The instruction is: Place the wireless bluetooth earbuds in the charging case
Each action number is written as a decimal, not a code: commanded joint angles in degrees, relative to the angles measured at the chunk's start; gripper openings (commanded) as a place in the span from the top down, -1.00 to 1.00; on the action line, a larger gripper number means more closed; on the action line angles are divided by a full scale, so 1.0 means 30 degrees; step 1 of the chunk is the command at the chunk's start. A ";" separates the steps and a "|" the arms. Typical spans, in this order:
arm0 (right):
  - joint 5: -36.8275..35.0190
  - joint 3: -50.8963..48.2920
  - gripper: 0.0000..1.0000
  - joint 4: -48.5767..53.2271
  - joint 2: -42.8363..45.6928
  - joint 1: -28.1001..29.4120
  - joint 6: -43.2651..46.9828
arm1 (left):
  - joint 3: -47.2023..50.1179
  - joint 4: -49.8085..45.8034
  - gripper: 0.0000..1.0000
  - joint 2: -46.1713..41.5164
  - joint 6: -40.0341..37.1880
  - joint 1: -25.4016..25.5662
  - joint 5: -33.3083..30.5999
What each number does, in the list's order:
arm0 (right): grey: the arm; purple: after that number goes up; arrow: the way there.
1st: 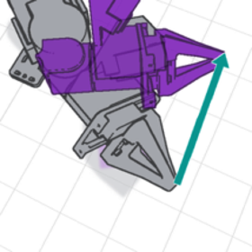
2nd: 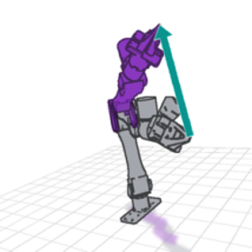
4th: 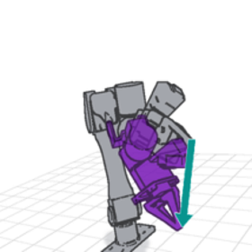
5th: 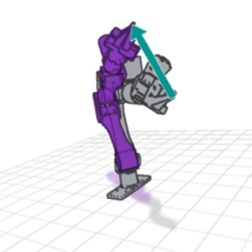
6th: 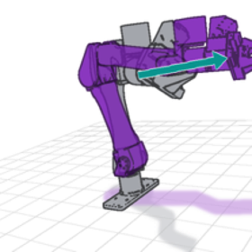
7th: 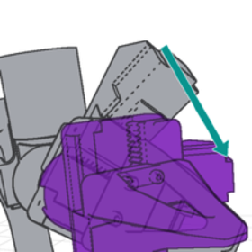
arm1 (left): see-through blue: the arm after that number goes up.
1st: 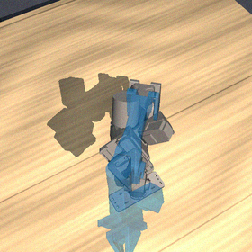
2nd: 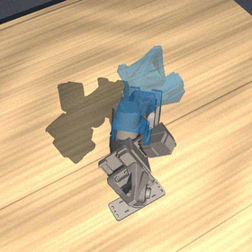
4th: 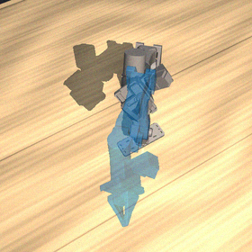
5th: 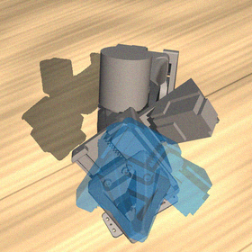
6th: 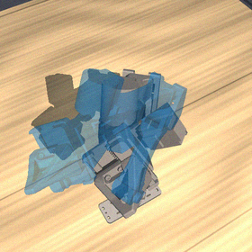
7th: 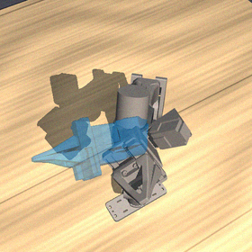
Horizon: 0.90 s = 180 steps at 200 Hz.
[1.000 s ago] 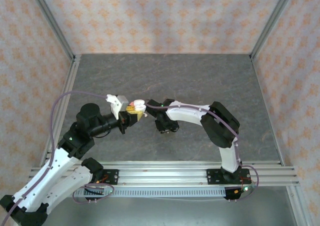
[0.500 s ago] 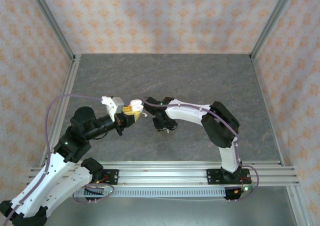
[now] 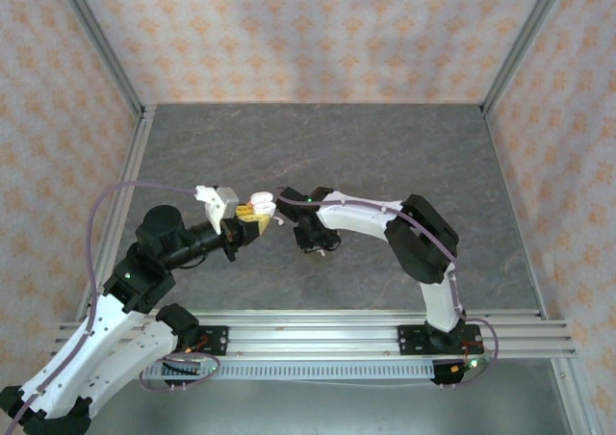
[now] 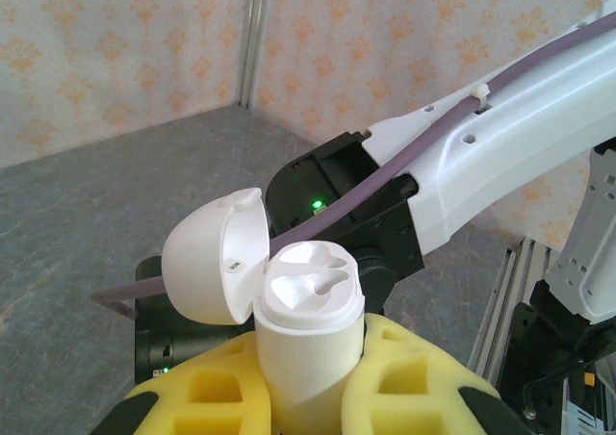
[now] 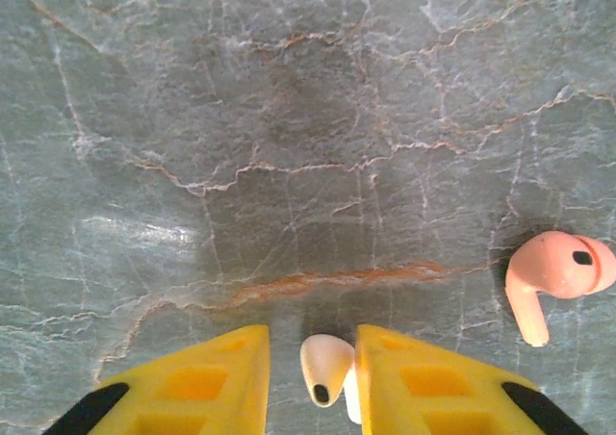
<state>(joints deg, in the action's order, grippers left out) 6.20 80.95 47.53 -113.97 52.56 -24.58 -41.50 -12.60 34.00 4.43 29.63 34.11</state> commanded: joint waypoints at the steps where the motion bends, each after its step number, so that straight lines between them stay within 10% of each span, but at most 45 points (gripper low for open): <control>1: -0.0180 -0.0165 0.45 0.0315 -0.0413 0.0001 -0.0094 | 0.0122 0.0024 1.00 -0.0193 -0.0274 0.0056 -0.0002; 180: -0.2110 0.0064 0.73 0.1424 0.0948 -0.0013 0.0166 | 0.0330 0.1359 1.00 0.0667 0.0119 0.0056 0.0471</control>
<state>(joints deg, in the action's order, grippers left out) 5.91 80.01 47.55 -113.93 52.62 -24.14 -41.10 -11.94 35.79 4.47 29.63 34.39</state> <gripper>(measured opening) 0.141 0.156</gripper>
